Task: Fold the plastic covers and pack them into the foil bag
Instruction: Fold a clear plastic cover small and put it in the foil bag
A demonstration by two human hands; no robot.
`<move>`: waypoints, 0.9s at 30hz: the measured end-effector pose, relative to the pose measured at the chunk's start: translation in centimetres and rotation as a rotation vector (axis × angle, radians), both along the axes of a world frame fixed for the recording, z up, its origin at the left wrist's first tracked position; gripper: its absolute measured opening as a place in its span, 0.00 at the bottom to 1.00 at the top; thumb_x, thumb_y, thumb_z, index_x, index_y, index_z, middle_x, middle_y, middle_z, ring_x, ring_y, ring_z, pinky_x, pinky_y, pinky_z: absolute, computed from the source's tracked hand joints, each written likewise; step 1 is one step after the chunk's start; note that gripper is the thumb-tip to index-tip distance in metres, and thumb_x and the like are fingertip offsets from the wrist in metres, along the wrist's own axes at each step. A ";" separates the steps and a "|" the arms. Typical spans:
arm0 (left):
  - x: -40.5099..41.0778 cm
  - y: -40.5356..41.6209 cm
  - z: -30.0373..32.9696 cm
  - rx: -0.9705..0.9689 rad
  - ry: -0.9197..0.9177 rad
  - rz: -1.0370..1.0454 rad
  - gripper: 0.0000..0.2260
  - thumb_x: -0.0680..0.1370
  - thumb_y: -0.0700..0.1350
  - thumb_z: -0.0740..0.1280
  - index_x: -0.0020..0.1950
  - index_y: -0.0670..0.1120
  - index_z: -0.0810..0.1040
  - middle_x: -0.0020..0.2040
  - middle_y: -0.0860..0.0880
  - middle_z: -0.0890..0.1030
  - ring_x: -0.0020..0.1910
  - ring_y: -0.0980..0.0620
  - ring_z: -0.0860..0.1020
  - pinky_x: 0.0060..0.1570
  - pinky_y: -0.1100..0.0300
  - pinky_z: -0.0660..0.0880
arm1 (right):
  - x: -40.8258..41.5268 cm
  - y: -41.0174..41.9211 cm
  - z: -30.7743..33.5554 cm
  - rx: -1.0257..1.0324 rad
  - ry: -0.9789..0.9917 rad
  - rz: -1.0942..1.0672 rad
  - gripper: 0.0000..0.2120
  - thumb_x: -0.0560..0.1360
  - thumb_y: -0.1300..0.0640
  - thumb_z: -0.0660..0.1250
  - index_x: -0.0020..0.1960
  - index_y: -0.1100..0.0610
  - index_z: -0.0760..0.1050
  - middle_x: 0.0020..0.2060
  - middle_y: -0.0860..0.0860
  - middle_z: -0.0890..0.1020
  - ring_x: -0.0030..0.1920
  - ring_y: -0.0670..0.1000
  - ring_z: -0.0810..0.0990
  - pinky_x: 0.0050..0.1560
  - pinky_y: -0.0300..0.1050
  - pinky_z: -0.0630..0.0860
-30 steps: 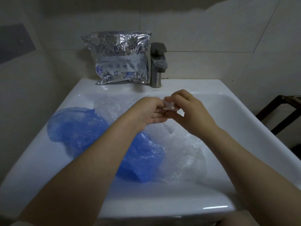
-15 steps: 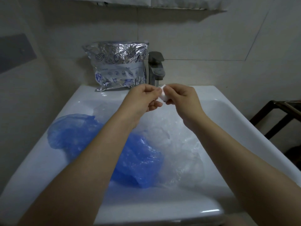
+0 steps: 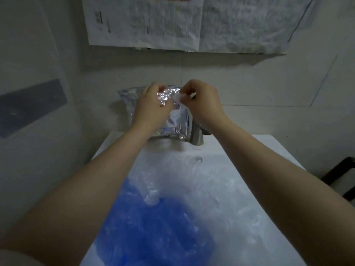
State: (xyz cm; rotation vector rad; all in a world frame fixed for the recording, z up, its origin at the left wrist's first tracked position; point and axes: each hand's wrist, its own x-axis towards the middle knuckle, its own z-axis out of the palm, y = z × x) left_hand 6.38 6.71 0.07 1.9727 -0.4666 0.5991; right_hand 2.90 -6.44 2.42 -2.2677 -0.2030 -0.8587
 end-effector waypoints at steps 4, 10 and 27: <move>3.9 1.2 1.3 0.420 -0.127 0.189 0.20 0.75 0.38 0.63 0.67 0.44 0.71 0.64 0.41 0.72 0.58 0.40 0.74 0.56 0.50 0.72 | 4.3 0.3 0.8 0.015 -0.011 -0.030 0.06 0.77 0.59 0.64 0.52 0.59 0.77 0.45 0.51 0.79 0.43 0.49 0.75 0.39 0.39 0.70; 6.7 1.1 1.1 0.628 -0.076 0.260 0.13 0.76 0.41 0.63 0.61 0.42 0.73 0.58 0.40 0.73 0.53 0.38 0.76 0.49 0.47 0.74 | 8.9 1.3 1.9 -0.106 -0.022 -0.004 0.10 0.76 0.65 0.61 0.55 0.61 0.77 0.51 0.55 0.79 0.46 0.51 0.74 0.40 0.38 0.66; 8.0 1.0 0.6 0.459 -0.065 0.236 0.10 0.78 0.41 0.60 0.52 0.43 0.81 0.47 0.41 0.79 0.46 0.40 0.77 0.40 0.55 0.67 | 8.4 1.8 3.3 -0.407 0.005 0.188 0.11 0.79 0.59 0.59 0.53 0.63 0.77 0.44 0.51 0.77 0.44 0.49 0.74 0.41 0.37 0.66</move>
